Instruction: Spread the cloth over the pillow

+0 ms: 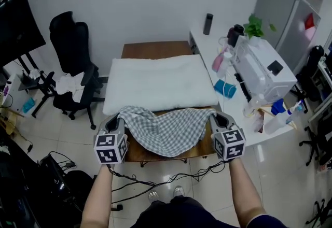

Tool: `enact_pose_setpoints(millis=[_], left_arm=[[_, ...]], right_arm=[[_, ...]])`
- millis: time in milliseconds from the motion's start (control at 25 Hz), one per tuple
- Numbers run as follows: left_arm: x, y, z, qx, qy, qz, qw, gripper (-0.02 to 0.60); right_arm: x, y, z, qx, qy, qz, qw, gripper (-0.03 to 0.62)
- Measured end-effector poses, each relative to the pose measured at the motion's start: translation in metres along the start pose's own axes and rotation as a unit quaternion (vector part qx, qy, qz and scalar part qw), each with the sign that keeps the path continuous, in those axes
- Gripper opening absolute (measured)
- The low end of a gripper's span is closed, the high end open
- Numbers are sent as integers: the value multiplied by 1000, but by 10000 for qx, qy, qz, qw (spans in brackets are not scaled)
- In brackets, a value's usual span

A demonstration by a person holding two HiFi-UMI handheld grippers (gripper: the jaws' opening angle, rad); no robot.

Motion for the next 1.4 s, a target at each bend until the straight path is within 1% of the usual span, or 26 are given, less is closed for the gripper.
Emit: enact_pose_setpoints(millis=[200,360,560,840,1040,1280,1400], left_arm=[[21,12,39,-299,0,154,9994,17],[30,19,68,-431,-164,265,9986,17],[50,32,105,-602,-269,419,9969,17],[85,51,150,-737,-317,699,9943,17],[105,58,177,-743,-408,829,9929,17],[131,69,205,-791,-348,952,9917,17],[137,73,219,-782,-404,982,9913,17]], right_arm=[[-13,6,39,-309,185,-85,9993,21],[-21,8,63,-441,346,-111,9984,21],[-35,14,95,-613,534,-202,9965,21],[-57,20,142,-821,712,-356,9934,21],[-67,23,173,-956,840,-449,9909,21],[-82,30,207,-1127,895,-572,9879,21],[-89,35,221,-1205,947,-633,9862,21]])
Point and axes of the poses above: the fingertips, and each gripper's own axes: y backward along the fingers, x to its left, z out of its top, the point moved 3 cm from there along y, backward along the fingers, and after that the axes turned 8 degrees about x, right-handed, at the moved point
